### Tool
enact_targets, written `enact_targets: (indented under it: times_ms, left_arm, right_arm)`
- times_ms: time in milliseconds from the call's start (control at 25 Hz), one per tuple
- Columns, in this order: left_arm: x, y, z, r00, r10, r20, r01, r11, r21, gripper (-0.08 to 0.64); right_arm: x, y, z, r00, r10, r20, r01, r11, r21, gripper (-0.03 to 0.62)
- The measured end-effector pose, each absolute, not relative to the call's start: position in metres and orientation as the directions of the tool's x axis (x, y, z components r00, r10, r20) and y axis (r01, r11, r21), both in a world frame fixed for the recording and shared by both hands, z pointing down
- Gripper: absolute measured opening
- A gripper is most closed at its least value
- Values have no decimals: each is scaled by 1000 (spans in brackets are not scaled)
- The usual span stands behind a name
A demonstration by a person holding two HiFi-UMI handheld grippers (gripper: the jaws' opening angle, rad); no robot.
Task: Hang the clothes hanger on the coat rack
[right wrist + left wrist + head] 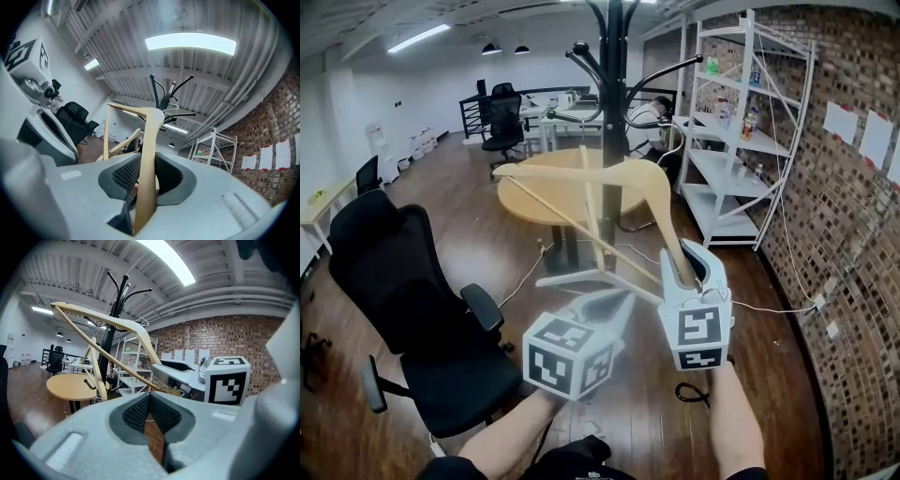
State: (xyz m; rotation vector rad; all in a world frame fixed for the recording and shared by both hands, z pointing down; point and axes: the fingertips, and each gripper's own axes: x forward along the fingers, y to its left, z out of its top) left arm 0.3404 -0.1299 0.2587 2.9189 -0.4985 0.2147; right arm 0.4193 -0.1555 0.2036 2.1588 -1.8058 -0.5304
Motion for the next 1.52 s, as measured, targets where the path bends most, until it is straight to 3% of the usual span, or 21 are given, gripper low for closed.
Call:
enact_targets:
  times_ms: [480,1040,1520]
  left_arm:
    - [404,-174,252,943,-307,128,-324,-935,142,5]
    - [425,-206,257,927,-353,128,-369,-918,143,5]
    - [417,-226,264,861,-489,140,-506,-852,131,5]
  right_arm:
    - [473,-211,208,107,-988,-114,-870,-149,471,92]
    - [474,-268,224,-53,-994,-90,-840,-4,543,92]
    - [479,-287,239,-150,-985,-82,-807,74,586,95]
